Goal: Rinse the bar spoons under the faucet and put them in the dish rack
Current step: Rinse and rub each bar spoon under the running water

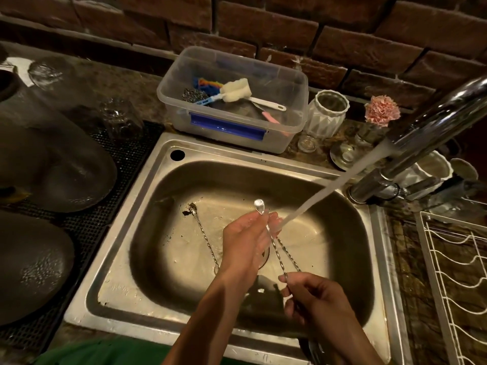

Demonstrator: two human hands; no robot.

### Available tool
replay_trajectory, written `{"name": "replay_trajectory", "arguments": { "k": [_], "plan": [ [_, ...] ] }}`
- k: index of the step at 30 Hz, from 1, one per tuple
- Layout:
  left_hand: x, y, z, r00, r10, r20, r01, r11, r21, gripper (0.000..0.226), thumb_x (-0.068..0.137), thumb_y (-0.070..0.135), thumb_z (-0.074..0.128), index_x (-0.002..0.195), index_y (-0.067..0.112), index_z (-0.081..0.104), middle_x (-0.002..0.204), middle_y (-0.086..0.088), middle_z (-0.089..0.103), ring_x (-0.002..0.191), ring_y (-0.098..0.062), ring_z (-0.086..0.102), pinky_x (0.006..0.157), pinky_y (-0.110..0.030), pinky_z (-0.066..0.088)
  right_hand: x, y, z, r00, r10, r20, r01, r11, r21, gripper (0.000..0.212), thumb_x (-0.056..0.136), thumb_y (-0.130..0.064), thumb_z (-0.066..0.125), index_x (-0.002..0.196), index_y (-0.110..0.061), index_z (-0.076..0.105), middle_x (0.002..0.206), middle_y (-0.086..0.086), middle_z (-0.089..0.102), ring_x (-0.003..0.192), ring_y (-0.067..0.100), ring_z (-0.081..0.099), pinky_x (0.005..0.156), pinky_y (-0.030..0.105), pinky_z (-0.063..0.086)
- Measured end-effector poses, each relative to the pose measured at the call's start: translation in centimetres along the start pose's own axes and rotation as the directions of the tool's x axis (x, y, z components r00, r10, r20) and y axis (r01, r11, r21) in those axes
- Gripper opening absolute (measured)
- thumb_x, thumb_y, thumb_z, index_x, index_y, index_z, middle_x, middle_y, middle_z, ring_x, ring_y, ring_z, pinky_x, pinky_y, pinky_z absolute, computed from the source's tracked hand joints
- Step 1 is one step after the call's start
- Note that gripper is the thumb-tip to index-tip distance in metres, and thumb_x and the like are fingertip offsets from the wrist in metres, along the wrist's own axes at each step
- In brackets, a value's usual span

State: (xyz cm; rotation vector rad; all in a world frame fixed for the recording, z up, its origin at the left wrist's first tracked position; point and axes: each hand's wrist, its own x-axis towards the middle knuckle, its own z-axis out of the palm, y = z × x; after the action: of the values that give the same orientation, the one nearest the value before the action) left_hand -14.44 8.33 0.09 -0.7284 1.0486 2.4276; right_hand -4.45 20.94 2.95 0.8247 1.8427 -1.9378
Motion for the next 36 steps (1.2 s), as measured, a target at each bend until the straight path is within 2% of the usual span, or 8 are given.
{"name": "replay_trajectory", "arguments": {
  "k": [4,9,12,17,19,23,28,36],
  "plan": [
    [0.2,0.6,-0.1,0.997,0.065,0.052,-0.073,0.982,0.172,0.022,0.092,0.011,0.067,0.113,0.007,0.069,0.101,-0.010,0.079,0.098,-0.021,0.076,0.095,-0.036,0.054,2.0,-0.5,0.8,0.998,-0.051,0.022,0.052,0.998,-0.045,0.016,0.092,-0.016,0.065,0.088,-0.014,0.080,0.068,0.017,0.069,0.058,0.023,0.056,0.049,0.025,0.040],
    [0.5,1.4,0.1,0.990,0.080,0.119,-0.104,0.971,0.214,0.022,0.092,0.007,0.065,0.114,0.007,0.069,0.104,-0.012,0.078,0.096,-0.025,0.076,0.074,-0.029,0.061,4.4,-1.3,1.4,0.995,-0.070,0.067,0.071,0.997,-0.012,0.018,0.095,-0.016,0.061,0.094,-0.014,0.079,0.067,0.013,0.067,0.057,0.019,0.052,0.048,0.021,0.041],
    [0.7,1.9,0.1,0.982,0.070,0.177,-0.113,0.964,0.242,0.024,0.092,0.011,0.067,0.116,0.009,0.068,0.107,-0.010,0.077,0.095,-0.025,0.075,0.069,-0.032,0.061,5.6,-1.9,1.5,0.994,-0.068,0.086,0.066,0.998,0.019,0.017,0.094,-0.015,0.061,0.092,-0.011,0.078,0.070,0.012,0.067,0.059,0.016,0.054,0.050,0.021,0.042],
    [1.3,2.7,-0.3,0.968,0.075,0.238,-0.141,0.951,0.273,0.027,0.094,0.009,0.064,0.119,0.015,0.067,0.114,-0.004,0.076,0.106,-0.023,0.073,0.087,-0.041,0.059,7.2,-2.9,1.7,0.987,-0.034,0.158,0.021,0.996,0.085,0.016,0.092,-0.016,0.064,0.093,-0.006,0.076,0.079,0.018,0.066,0.058,0.014,0.054,0.054,0.022,0.047],
    [1.6,3.1,-0.4,0.969,0.079,0.234,-0.140,0.955,0.260,0.027,0.093,0.010,0.064,0.119,0.016,0.067,0.114,-0.002,0.076,0.107,-0.021,0.072,0.087,-0.043,0.059,7.6,-3.4,1.9,0.982,-0.006,0.191,-0.014,0.994,0.104,0.028,0.093,-0.031,0.061,0.097,-0.008,0.076,0.080,0.018,0.067,0.059,0.017,0.059,0.056,0.025,0.050],
    [2.6,4.1,-0.3,0.967,0.149,0.209,-0.190,0.963,0.193,0.027,0.093,0.005,0.062,0.119,0.010,0.065,0.113,-0.008,0.076,0.106,-0.023,0.073,0.089,-0.029,0.058,8.4,-4.3,2.1,0.963,0.056,0.264,-0.104,0.980,0.170,0.063,0.093,-0.064,0.038,0.101,-0.017,0.079,0.104,0.020,0.076,0.071,0.026,0.074,0.067,0.035,0.059],
    [4.0,5.6,-0.4,0.969,0.165,0.186,-0.180,0.981,0.069,0.031,0.092,-0.002,0.059,0.122,0.003,0.062,0.114,-0.016,0.074,0.106,-0.027,0.073,0.087,-0.029,0.059,9.2,-5.3,2.2,0.940,0.102,0.326,-0.195,0.943,0.269,0.075,0.094,-0.066,0.027,0.122,-0.007,0.063,0.116,0.014,0.075,0.074,0.032,0.077,0.055,0.028,0.061],
    [5.0,7.9,-1.3,0.962,0.224,0.158,-0.223,0.975,-0.022,0.030,0.094,-0.003,0.057,0.124,0.000,0.061,0.116,-0.019,0.073,0.108,-0.028,0.071,0.088,-0.029,0.058,9.4,-5.6,2.6,0.910,0.116,0.399,-0.290,0.865,0.410,0.077,0.094,-0.065,0.036,0.108,0.000,0.074,0.119,0.022,0.071,0.079,0.032,0.076,0.061,0.029,0.062]
  ]
}}
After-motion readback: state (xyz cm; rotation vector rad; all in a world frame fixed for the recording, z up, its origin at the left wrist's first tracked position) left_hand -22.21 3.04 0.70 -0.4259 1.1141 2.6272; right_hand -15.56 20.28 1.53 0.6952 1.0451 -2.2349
